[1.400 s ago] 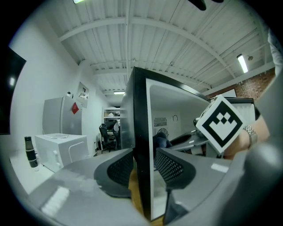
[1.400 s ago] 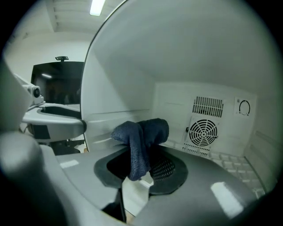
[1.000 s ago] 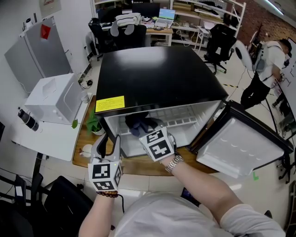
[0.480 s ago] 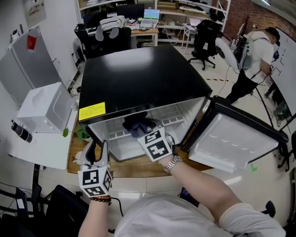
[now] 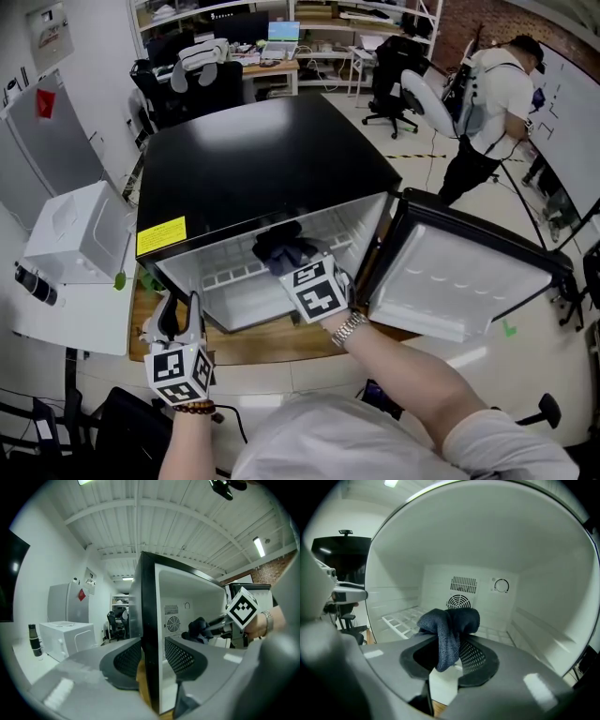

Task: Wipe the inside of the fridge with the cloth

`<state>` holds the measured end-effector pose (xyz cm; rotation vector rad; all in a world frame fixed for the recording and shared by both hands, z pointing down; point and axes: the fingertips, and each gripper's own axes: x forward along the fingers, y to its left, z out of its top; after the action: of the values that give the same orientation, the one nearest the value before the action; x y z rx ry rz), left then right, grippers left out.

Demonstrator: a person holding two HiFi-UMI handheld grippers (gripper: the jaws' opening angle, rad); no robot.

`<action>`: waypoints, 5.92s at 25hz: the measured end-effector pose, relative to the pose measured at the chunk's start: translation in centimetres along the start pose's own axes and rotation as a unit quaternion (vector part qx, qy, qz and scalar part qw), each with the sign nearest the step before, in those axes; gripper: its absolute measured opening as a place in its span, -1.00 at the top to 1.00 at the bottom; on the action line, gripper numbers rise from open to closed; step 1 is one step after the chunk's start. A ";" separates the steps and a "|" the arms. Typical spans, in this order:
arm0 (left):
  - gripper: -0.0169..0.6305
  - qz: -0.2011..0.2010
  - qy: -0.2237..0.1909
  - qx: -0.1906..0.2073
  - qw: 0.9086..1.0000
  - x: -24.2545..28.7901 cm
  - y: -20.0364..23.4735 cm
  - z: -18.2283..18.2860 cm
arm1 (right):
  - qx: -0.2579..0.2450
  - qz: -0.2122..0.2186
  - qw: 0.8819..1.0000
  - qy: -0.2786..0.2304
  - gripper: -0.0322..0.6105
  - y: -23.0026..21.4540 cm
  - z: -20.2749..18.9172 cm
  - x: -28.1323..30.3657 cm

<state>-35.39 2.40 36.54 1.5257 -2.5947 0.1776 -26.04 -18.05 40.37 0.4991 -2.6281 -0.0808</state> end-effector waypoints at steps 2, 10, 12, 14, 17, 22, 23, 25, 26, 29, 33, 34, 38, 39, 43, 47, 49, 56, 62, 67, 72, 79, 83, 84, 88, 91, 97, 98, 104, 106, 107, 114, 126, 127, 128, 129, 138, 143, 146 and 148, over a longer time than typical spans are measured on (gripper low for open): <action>0.48 0.001 0.000 -0.002 1.000 0.1 0.0 0.0 | 0.003 -0.010 1.000 0.003 0.58 -1.0 -0.4 -0.3; 0.48 0.009 0.000 -0.005 1.000 0.0 -0.1 0.0 | 0.015 -0.044 0.999 0.012 0.58 -4.4 -1.5 -1.3; 0.48 0.009 0.000 -0.005 1.000 -0.1 -0.1 0.1 | 0.019 -0.049 0.998 0.014 0.58 -4.9 -1.7 -1.6; 0.48 0.010 -0.001 -0.005 1.000 -0.1 -0.1 0.2 | 0.021 -0.056 0.998 0.015 0.58 -5.5 -1.8 -1.8; 0.48 0.011 0.000 -0.007 1.000 -0.1 -0.1 0.1 | 0.025 -0.065 0.997 0.017 0.58 -6.2 -2.1 -2.1; 0.48 0.013 0.000 -0.007 1.000 0.0 0.1 0.1 | 0.031 -0.077 0.996 0.020 0.58 -7.0 -2.4 -2.3; 0.48 0.013 -0.001 -0.008 1.000 0.0 0.1 0.1 | 0.032 -0.080 0.996 0.020 0.58 -7.2 -2.5 -2.4; 0.48 0.012 -0.002 -0.009 1.000 0.1 0.0 0.0 | 0.034 -0.086 0.996 0.019 0.58 -7.6 -2.7 -2.7; 0.48 0.011 -0.002 -0.009 1.000 0.2 0.0 0.0 | 0.036 -0.089 0.995 0.018 0.58 -7.9 -2.8 -2.8; 0.48 0.013 -0.001 -0.010 1.000 0.1 0.2 -0.1 | 0.041 -0.092 0.995 0.018 0.58 -8.1 -3.1 -2.7; 0.48 0.015 -0.002 -0.011 1.000 -0.2 0.4 -0.1 | 0.042 -0.099 0.994 0.020 0.58 -8.4 -3.2 -3.1; 0.48 0.014 -0.002 -0.011 1.000 -0.1 0.4 -0.1 | 0.044 -0.100 0.994 0.021 0.58 -8.4 -3.3 -3.2; 0.48 0.009 -0.002 -0.010 1.000 0.0 0.2 -0.2 | 0.050 -0.104 0.993 0.020 0.58 -8.6 -3.4 -3.4; 0.48 0.008 -0.002 -0.009 1.000 0.0 0.2 -0.2 | 0.050 -0.105 0.993 0.018 0.58 -8.6 -3.3 -3.5; 0.48 0.009 -0.002 -0.008 1.000 -0.1 0.2 -0.3 | 0.058 -0.092 0.994 -0.003 0.58 -8.0 -2.7 -3.7; 0.48 0.018 -0.004 -0.001 1.000 -0.8 0.1 -0.5 | 0.043 -0.073 0.996 -0.035 0.58 -6.7 -1.1 -4.5; 0.48 0.028 -0.008 0.005 1.000 -1.4 -0.1 -0.6 | 0.039 -0.059 0.996 -0.051 0.58 -6.0 -0.3 -5.1; 0.60 -0.032 -0.014 0.028 0.999 -1.6 -6.2 -0.7 | 0.023 -0.007 0.995 -0.093 0.58 -4.0 1.9 -7.5; 0.51 -0.134 -0.019 0.020 0.991 0.3 -11.7 0.7 | -0.005 0.034 0.993 -0.115 0.58 -2.5 2.9 -9.8; 0.33 -0.219 -0.021 -0.011 0.975 1.4 -16.1 1.3 | -0.035 0.067 0.989 -0.128 0.58 -1.3 2.6 -11.7; 0.23 -0.271 -0.027 -0.028 0.962 2.2 -18.6 1.8 | -0.053 0.073 0.987 -0.132 0.58 -1.3 2.3 -13.1; 0.02 -0.341 -0.034 -0.031 0.939 3.1 -21.6 3.0 | -0.072 0.079 0.984 -0.141 0.58 -2.0 2.2 -15.0; -0.12 -0.406 -0.039 -0.044 0.912 3.0 -22.6 4.0 | -0.085 0.103 0.980 -0.148 0.58 -1.5 2.0 -15.7; -0.15 -0.430 -0.038 -0.051 0.901 2.9 -22.9 4.2 | -0.092 0.111 0.978 -0.149 0.58 -1.4 2.0 -15.9; -0.17 -0.522 -0.027 -0.058 0.850 1.6 -24.4 5.1 | -0.103 0.160 0.969 -0.156 0.58 -0.4 1.9 -16.8; -0.16 -0.572 -0.014 -0.055 0.818 0.6 -25.4 5.4 | -0.110 0.203 0.960 -0.159 0.58 0.5 1.9 -17.6; 0.08 -0.650 0.016 -0.071 0.756 -1.7 -27.0 5.7 | -0.140 0.275 0.942 -0.133 0.58 1.6 1.0 -19.2; 0.15 -0.659 0.019 -0.077 0.748 -2.0 -27.1 5.6 | -0.142 0.284 0.939 -0.130 0.58 1.8 0.9 -19.4; 0.52 -0.687 0.025 -0.102 0.719 -3.0 -27.4 5.4 | -0.121 0.338 0.926 -0.119 0.57 2.0 0.4 -20.6; 0.72 -0.683 0.020 -0.107 0.722 -2.8 -27.3 5.4 | -0.112 0.345 0.926 -0.107 0.55 1.8 0.1 -20.7; 0.73 -0.680 0.018 -0.106 0.725 -2.7 -27.4 5.3 | -0.110 0.342 0.928 -0.104 0.54 1.7 0.0 -20.6; 0.77 -0.642 0.000 -0.098 0.760 -0.9 -27.7 5.1 | -0.105 0.296 0.944 -0.103 0.52 0.5 -0.1 -19.4; 0.79 -0.490 -0.052 -0.065 0.868 4.4 -26.5 5.5 | -0.075 0.172 0.977 -0.097 0.42 -3.4 -1.0 -17.4; 0.79 -0.470 -0.057 -0.064 0.878 5.1 -26.2 5.7 | -0.071 0.160 0.980 -0.098 0.42 -3.8 -1.0 -17.3; 0.79 -0.451 -0.060 -0.064 0.888 5.8 -25.9 5.9 | -0.067 0.149 0.982 -0.098 0.42 -4.3 -1.1 -17.4; 0.79 -0.433 -0.064 -0.064 0.897 6.5 -25.7 6.2 | -0.063 0.140 0.983 -0.099 0.42 -4.6 -1.2 -17.4; 0.79 -0.307 -0.081 -0.099 0.943 12.7 -24.6 7.8 | -0.051 0.114 0.985 -0.117 0.42 -5.0 -1.6 -18.8; 0.79 -0.260 -0.083 -0.108 0.956 15.9 -24.6 8.4 | -0.058 0.108 0.986 -0.115 0.42 -5.0 -2.1 -19.2; 0.79 -0.240 -0.081 -0.113 0.961 17.6 -24.7 8.6 | -0.057 0.111 0.986 -0.114 0.42 -4.7 -2.4 -19.2; 0.79 -0.225 -0.079 -0.118 0.964 18.7 -24.5 8.7 | -0.053 0.113 0.985 -0.115 0.42 -4.7 -2.5 -19.3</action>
<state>-23.37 -26.98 32.04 2.0432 -2.1893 -0.2980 -7.39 -15.40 33.65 0.1617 -2.8684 -0.2170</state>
